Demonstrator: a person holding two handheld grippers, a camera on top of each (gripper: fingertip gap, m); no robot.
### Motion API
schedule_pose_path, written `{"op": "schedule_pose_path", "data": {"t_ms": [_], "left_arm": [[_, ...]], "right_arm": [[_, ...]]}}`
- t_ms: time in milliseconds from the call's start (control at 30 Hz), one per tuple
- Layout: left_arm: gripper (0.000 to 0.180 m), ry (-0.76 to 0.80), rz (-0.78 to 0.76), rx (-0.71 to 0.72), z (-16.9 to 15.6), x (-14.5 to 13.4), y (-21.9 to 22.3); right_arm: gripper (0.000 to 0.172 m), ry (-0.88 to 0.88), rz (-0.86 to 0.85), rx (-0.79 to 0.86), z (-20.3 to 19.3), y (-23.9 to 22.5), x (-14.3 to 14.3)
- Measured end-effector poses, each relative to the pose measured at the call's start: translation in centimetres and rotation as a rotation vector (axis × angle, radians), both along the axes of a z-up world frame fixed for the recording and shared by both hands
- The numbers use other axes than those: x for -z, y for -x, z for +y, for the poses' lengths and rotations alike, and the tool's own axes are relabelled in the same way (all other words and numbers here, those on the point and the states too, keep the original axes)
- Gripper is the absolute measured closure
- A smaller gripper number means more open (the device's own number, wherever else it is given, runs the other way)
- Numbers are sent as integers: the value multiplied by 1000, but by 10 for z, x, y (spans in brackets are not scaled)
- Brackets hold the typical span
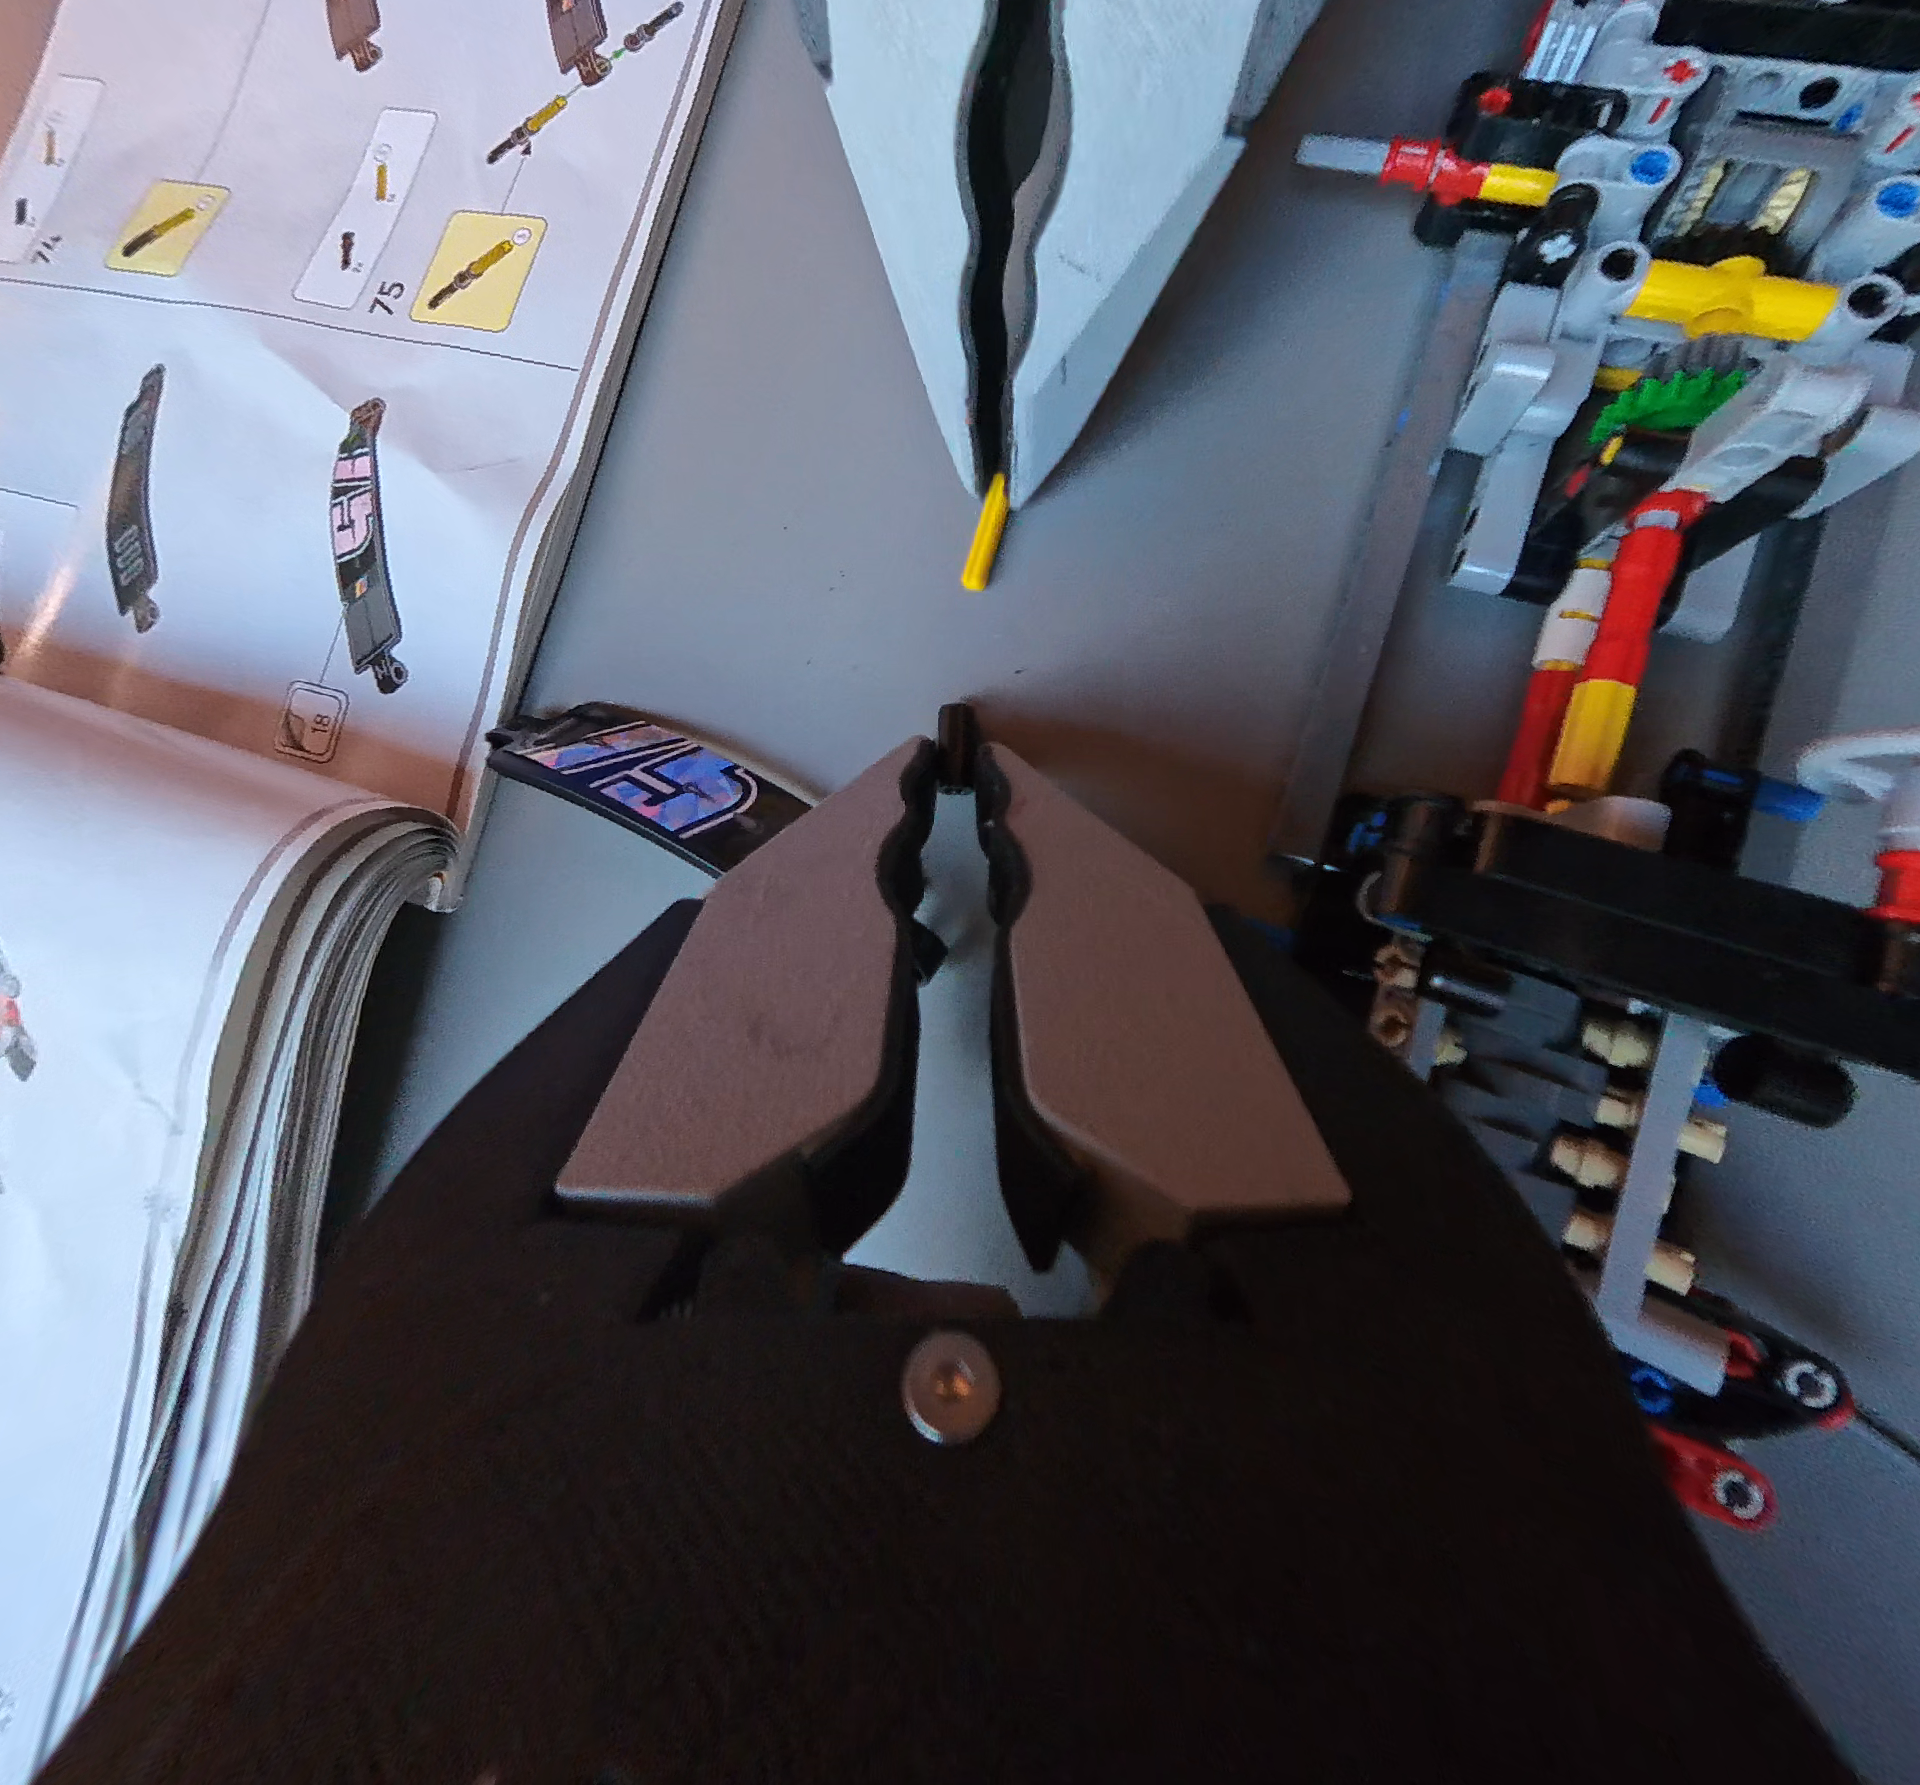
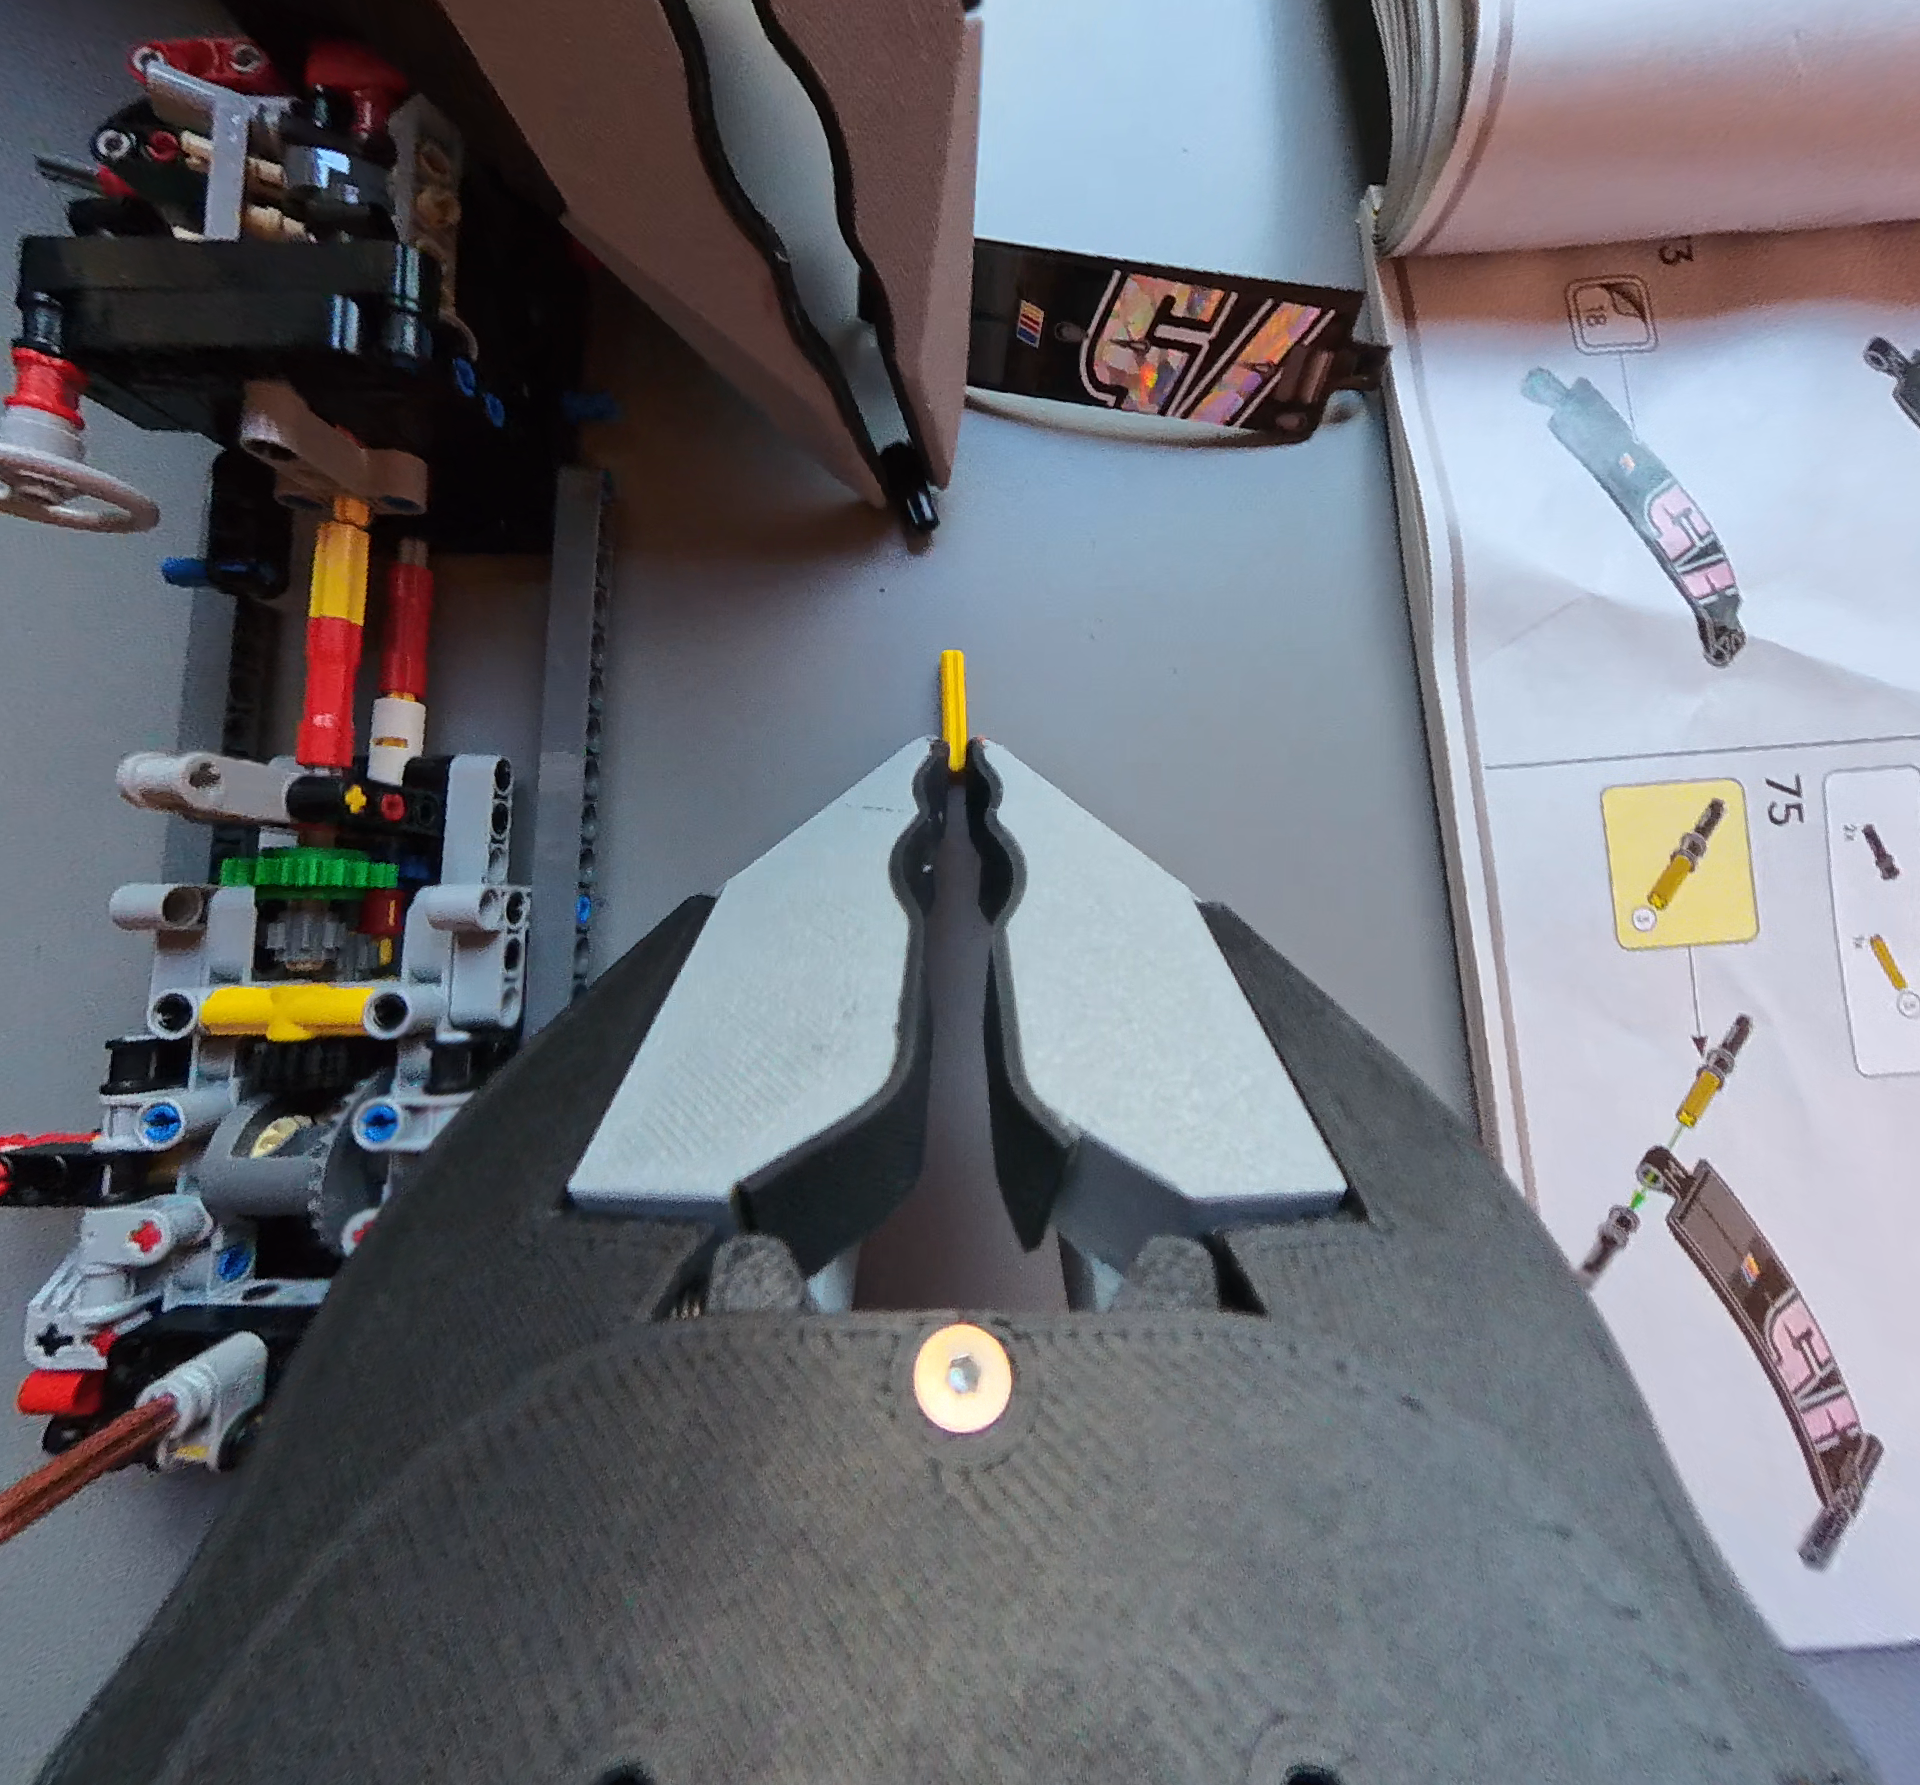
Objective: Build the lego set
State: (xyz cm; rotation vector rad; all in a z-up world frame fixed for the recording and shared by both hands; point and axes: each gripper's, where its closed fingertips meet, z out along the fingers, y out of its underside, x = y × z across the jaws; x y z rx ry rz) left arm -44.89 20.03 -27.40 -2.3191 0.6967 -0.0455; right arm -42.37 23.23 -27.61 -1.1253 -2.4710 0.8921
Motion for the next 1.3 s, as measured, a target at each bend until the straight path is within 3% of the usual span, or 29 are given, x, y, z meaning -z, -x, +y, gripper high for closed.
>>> {"op": "schedule_pose_path", "data": {"t_ms": [600, 900, 1133, 1300], "left_arm": [[176, -47, -99, 81, 2, 0, -9], [176, -68, -32, 176, 2, 0, -10], [176, -4, -27, 252, 4, 1, -9], [176, 33, -55, 206, 5, 1, -9]], "right_arm": [[171, 22, 62, -63, -18, 4, -1], [171, 41, 70, -69, -18, 4, -1], [171, 74, 72, -51, -15, 6, -1], [171, 107, 55, -34, -15, 6, -1]]}}
